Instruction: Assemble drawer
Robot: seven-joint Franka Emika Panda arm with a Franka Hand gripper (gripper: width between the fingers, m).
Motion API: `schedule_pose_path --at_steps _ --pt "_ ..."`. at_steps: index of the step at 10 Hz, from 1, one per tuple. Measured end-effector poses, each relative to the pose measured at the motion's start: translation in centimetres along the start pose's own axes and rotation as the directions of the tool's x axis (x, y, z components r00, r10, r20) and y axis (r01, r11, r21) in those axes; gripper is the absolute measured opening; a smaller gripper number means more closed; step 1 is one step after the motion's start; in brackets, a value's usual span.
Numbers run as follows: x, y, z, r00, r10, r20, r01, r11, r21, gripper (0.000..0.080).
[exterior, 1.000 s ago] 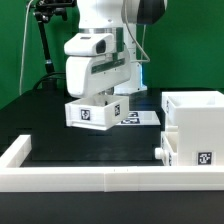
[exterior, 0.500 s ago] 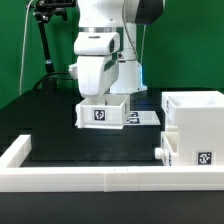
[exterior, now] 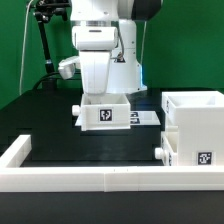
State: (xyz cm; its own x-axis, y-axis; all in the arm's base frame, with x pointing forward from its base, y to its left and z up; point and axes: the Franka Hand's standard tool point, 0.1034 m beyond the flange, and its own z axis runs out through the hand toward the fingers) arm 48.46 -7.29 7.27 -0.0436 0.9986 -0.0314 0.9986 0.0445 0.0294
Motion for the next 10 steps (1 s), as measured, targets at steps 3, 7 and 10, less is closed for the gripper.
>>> schedule_pose_path --at_steps 3,7,10 --pt "0.0 -0.3 0.2 1.000 0.004 -0.001 -0.004 1.000 0.005 0.0042" --pt "1.0 1.3 0.3 1.000 -0.010 -0.006 0.010 1.000 0.005 0.0042" --pt "2.5 4.4 0.1 1.000 -0.018 -0.016 0.018 1.000 0.004 0.0042"
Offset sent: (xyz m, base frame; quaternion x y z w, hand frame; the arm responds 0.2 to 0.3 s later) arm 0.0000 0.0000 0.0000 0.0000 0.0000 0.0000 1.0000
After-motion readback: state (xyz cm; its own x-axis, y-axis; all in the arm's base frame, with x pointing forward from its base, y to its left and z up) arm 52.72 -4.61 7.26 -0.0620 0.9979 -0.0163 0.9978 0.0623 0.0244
